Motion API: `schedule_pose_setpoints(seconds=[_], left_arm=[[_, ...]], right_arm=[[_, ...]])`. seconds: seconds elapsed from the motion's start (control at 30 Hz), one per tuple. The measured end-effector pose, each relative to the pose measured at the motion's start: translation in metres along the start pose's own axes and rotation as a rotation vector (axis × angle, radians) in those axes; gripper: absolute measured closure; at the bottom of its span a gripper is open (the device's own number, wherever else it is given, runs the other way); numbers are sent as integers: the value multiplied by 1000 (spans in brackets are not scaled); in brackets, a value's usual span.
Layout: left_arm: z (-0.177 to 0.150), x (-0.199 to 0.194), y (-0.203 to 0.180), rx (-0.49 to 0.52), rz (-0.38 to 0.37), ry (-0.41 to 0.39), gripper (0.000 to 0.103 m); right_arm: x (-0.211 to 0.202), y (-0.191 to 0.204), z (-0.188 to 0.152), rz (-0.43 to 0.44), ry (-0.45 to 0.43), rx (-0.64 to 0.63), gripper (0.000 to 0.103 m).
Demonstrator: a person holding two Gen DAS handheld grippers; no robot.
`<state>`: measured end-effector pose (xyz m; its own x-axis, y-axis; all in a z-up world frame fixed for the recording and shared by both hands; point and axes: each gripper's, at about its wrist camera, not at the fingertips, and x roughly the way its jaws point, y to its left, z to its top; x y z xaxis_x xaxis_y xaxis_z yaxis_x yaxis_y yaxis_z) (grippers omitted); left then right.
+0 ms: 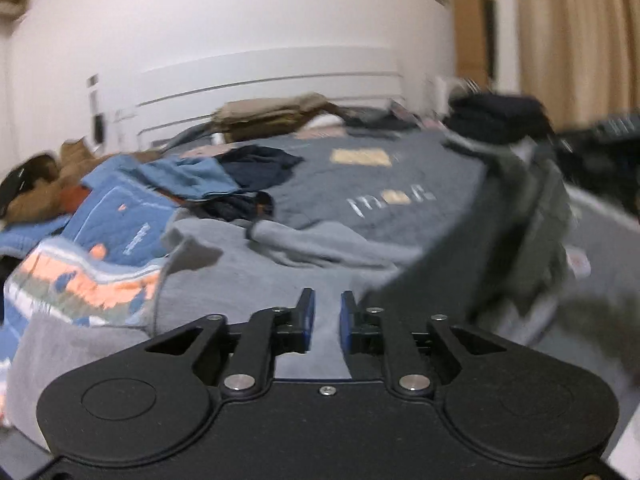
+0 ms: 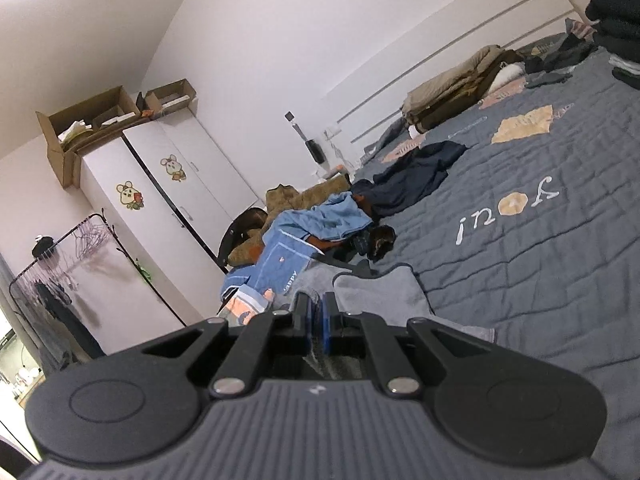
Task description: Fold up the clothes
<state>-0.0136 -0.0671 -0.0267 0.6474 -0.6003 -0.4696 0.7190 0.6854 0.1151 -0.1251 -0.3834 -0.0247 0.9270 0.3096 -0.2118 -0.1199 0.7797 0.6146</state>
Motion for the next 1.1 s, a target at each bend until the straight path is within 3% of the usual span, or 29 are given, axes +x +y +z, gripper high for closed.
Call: schedule_pose_setpoints(seconds=[0.07,0.27,0.43,0.7,0.9,1.0,1.07,1.1], left_arm=[[-4,2,-11,72,-18,20,64],[-28,7,-41,278,-58,107,62],[-46,12,-52,386,-78,198,61],[-57,14,-54,446,-121,261,58],[-68,20,-60,522,-66,298,58],[-65,21,-56,488,-64,270,59],[-58,22,-51,431,-65,254,78],[-55,22,-48,402,-68,248,80]], right_arm=[[-1,-2,0,-7,-1,4,98],[-3,-7,2,-24,2,12,98],[-2,-6,1,-34,15,-2,98],[-2,-8,1,-48,16,7,98],[-2,-12,2,-62,17,14,98],[-1,-11,1,-65,23,10,98],[0,-11,0,-67,27,9,98],[0,-11,0,-68,30,8,98]])
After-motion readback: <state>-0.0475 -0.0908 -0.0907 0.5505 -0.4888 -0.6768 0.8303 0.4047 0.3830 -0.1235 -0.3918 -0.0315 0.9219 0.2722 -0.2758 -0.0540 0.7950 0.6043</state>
